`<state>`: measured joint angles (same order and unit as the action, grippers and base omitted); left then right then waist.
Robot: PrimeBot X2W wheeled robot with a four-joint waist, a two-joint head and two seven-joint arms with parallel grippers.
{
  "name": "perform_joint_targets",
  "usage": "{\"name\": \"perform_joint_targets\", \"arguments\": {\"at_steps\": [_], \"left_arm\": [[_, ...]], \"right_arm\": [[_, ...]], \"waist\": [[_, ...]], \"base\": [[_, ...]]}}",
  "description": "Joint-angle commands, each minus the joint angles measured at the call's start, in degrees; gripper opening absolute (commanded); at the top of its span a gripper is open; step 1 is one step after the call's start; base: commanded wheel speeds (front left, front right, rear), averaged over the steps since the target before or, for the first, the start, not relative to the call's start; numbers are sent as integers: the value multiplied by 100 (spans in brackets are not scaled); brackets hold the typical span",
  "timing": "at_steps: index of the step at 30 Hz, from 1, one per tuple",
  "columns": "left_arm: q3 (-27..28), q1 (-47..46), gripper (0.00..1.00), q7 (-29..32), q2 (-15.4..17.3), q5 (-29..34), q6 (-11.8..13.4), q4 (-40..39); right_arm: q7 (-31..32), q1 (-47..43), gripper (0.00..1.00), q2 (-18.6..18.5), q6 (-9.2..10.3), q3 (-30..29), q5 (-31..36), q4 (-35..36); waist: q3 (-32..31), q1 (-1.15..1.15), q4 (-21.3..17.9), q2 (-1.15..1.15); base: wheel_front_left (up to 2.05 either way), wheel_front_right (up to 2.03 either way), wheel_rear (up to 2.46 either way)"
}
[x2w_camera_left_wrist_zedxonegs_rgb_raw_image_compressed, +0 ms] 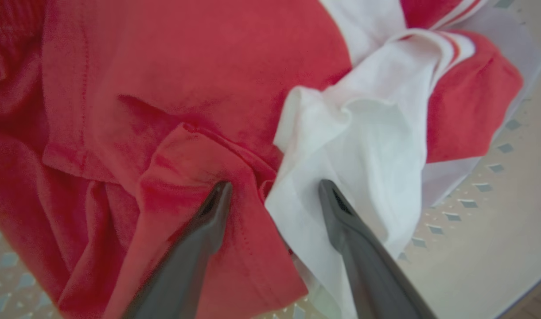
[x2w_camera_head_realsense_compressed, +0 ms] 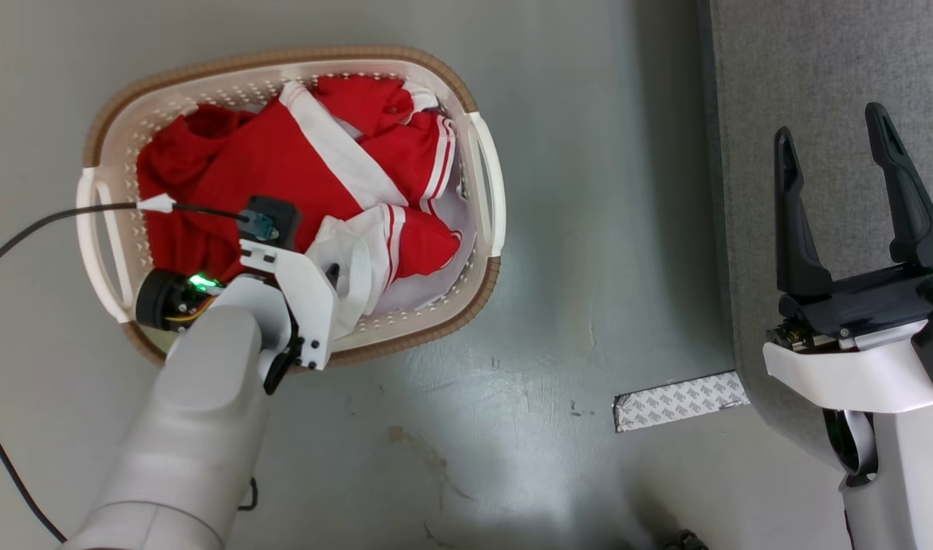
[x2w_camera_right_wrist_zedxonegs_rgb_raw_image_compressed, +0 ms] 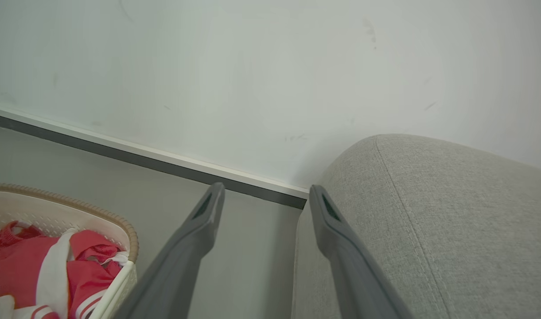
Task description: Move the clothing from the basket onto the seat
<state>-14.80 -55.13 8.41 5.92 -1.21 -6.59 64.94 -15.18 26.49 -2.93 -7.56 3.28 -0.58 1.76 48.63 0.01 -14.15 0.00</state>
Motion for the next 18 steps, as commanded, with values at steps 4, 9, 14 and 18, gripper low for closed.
{"name": "perform_joint_targets", "arguments": {"at_steps": [4, 9, 14, 18], "left_arm": [[-85, -105, 100, -19, -36, -151, -47, 120], [-247, -146, 0, -66, -50, -191, -81, 216], [-374, -65, 0, -159, -134, -464, -89, 217], [-549, 109, 0, -260, -147, -801, -92, 81]], "right_arm": [[4, -58, 100, 6, 14, -10, -24, -27], [4, -54, 100, 6, 14, 3, -35, -61], [3, -103, 100, 5, 14, -73, -94, -126], [4, -229, 100, 5, 14, -183, -95, -199]], "waist": [[86, -1, -18, 0], [79, -1, -11, 0], [-172, -1, 65, 0], [-586, -1, 193, 0]], "base": [[0, 0, 0], [0, 0, 0], [0, 0, 0], [0, 0, 0]]}}
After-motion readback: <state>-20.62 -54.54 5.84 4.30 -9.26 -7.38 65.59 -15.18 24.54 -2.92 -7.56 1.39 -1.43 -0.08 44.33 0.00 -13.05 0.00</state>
